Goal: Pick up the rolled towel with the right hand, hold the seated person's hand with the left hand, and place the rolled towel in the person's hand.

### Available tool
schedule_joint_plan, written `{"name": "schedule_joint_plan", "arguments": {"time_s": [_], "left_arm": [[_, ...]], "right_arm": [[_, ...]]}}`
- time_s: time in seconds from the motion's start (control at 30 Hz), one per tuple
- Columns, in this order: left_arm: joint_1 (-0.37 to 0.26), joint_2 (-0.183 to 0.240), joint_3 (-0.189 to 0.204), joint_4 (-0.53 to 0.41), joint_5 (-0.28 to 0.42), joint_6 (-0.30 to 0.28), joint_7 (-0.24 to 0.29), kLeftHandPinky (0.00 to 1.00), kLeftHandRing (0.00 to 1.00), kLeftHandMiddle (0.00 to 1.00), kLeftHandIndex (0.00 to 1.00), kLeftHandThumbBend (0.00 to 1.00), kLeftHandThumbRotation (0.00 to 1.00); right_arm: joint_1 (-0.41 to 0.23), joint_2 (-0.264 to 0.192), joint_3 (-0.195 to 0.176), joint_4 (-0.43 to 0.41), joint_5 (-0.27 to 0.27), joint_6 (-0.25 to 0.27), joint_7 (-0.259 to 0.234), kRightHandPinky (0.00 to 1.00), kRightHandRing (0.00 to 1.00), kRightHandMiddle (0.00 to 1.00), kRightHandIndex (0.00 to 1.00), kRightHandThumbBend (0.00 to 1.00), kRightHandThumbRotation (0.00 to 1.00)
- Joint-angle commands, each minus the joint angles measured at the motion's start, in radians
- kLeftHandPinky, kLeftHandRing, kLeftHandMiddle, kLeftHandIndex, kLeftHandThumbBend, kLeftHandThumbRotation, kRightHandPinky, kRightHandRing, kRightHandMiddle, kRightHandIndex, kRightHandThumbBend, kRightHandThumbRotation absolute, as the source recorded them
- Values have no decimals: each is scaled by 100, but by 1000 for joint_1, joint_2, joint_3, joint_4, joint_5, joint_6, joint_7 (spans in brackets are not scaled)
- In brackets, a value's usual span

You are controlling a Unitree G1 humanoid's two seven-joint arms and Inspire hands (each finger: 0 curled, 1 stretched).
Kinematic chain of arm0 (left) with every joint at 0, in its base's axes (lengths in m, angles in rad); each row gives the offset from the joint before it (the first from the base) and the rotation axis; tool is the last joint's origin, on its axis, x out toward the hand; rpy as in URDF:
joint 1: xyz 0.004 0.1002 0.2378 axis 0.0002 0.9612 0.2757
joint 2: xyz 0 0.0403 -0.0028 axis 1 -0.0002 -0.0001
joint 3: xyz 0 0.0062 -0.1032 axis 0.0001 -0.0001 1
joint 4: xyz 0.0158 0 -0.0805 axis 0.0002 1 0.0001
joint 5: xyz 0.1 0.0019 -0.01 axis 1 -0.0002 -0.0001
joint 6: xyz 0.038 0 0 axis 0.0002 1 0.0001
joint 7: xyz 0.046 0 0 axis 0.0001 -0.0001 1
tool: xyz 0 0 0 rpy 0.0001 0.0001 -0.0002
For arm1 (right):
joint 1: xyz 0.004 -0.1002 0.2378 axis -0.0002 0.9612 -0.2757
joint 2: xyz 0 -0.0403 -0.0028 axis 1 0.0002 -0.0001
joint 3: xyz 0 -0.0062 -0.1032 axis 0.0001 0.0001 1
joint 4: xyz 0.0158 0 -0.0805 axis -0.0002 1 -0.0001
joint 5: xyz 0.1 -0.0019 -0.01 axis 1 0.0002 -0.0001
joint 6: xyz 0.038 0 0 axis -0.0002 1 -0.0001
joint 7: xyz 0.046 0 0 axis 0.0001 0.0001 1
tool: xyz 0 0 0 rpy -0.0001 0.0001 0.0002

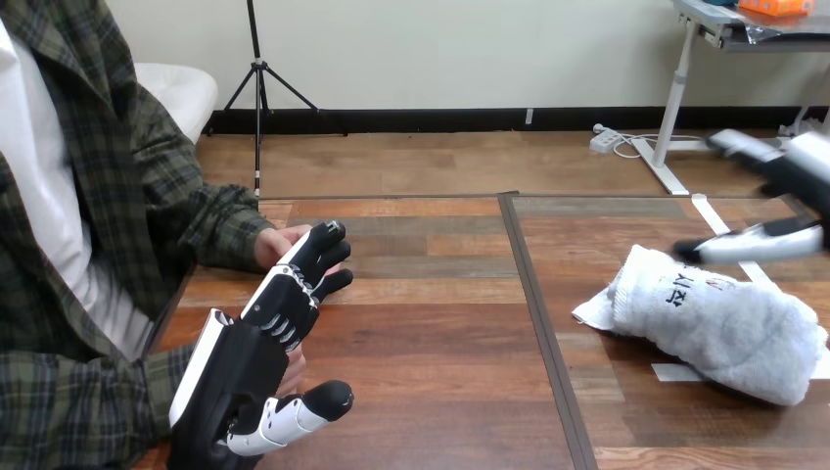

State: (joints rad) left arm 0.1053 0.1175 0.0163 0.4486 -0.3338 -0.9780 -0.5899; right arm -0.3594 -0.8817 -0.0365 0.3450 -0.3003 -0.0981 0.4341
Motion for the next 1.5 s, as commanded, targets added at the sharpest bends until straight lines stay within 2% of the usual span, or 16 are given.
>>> {"name": "schedule_joint_plan", "arguments": {"time_s": [0.0, 0.07, 0.2, 0.37, 0.57, 0.67, 0.87, 1.07, 1.27, 1.3, 1.47], "left_arm": [[-58, -2, 1, -18, -9, -2, -2, 88, 93, 94, 91, 100, 59], [-58, -2, 2, -18, -8, -4, -2, 88, 93, 94, 91, 100, 59], [-58, 0, 3, -18, -11, -2, -4, 88, 93, 94, 91, 100, 60], [-57, 0, 5, -21, -14, 0, -3, 88, 93, 94, 90, 100, 60], [-52, 3, 6, -30, -15, 9, -1, 87, 92, 93, 90, 100, 60], [-51, 3, 7, -32, -16, 10, -1, 87, 92, 93, 90, 100, 60], [-47, 4, 8, -39, -14, 12, 1, 87, 92, 93, 90, 100, 60], [-45, 5, 3, -43, -36, 15, -17, 87, 92, 93, 90, 100, 60], [-41, 3, 5, -48, -37, 14, -22, 87, 92, 93, 90, 100, 59], [-40, 3, 5, -49, -35, 13, -20, 88, 92, 93, 90, 100, 59], [-33, 2, 5, -58, -35, 16, -20, 87, 92, 93, 90, 100, 59]], "right_arm": [[-45, -27, 3, 11, -27, 11, -11, 90, 100, 100, 100, 100, 53], [-48, -27, 7, 32, -35, -1, -20, 91, 100, 100, 100, 100, 53], [-53, -25, 19, 58, -56, 34, -22, 91, 100, 100, 100, 100, 55], [-57, -15, 30, 93, -72, 44, -26, 90, 100, 100, 100, 100, 54], [-79, 5, 71, 162, -111, 45, -39, 89, 100, 100, 100, 100, 55], [-88, 15, 88, 175, -129, 71, -35, 89, 100, 100, 100, 100, 54], [-121, 51, 125, 255, -138, 82, -29, 88, 100, 100, 100, 100, 53], [-158, 87, 173, 361, -164, 46, -55, 84, 100, 100, 100, 100, 52], [-195, 121, 225, 428, -196, 56, -46, 78, 100, 100, 100, 100, 52], [-212, 138, 239, 460, -206, 70, -44, 77, 100, 100, 100, 100, 52], [-253, 184, 272, 541, -226, 88, -54, 81, 100, 100, 100, 98, 49]]}}
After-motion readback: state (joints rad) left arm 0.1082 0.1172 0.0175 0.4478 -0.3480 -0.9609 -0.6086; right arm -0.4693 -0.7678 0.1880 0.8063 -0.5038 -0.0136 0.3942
